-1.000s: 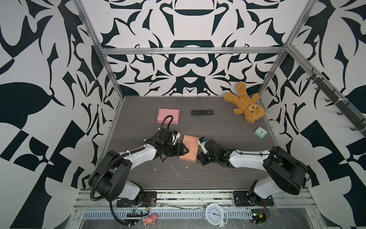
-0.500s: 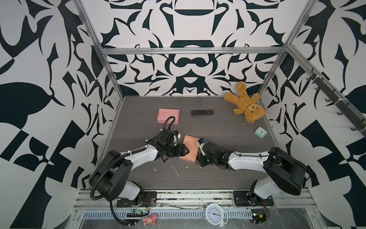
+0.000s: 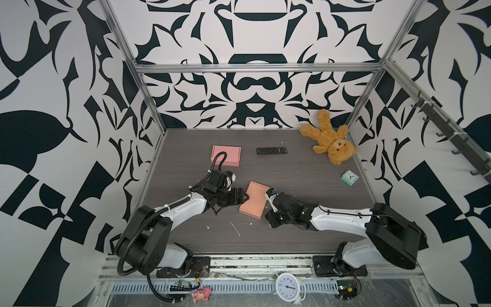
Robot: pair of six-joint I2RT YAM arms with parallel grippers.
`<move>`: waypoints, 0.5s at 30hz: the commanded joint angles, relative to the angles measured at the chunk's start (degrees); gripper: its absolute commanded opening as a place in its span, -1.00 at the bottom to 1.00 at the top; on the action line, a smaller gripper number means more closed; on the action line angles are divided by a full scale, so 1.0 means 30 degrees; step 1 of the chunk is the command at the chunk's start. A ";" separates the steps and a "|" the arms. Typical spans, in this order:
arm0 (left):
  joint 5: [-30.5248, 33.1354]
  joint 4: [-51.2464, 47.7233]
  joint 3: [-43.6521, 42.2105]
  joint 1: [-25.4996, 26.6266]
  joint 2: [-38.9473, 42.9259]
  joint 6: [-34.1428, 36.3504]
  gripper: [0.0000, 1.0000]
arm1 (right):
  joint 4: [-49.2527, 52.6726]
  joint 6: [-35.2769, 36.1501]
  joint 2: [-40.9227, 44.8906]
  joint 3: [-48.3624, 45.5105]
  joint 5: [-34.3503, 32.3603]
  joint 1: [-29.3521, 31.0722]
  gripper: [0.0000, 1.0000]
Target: Fold the paper box
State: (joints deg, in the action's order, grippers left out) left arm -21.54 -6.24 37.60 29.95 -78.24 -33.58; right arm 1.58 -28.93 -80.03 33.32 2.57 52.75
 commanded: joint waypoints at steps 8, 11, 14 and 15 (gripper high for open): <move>0.0201 -0.2372 -0.2034 0.1172 0.4609 -0.1365 0.59 | 0.4449 0.3382 0.0580 0.3737 0.2193 -0.1795 -0.43; 0.0574 -0.2422 -0.2677 0.2908 0.5714 -0.2329 0.59 | 0.3486 0.3419 0.0238 0.4250 0.4775 -0.3452 -0.34; 0.1260 -0.2443 -0.3201 0.4270 0.6450 -0.3267 0.59 | 0.3678 0.4169 -0.0357 0.5421 0.5123 -0.4244 -0.15; 0.1441 -0.2381 -0.3376 0.4559 0.6621 -0.3569 0.59 | 0.3770 0.4405 -0.0729 0.5892 0.5345 -0.4520 -0.10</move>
State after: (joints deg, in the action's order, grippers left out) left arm -19.33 -12.05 28.75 41.71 -59.88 -40.16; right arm 12.27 -18.72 -81.14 47.16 14.31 40.36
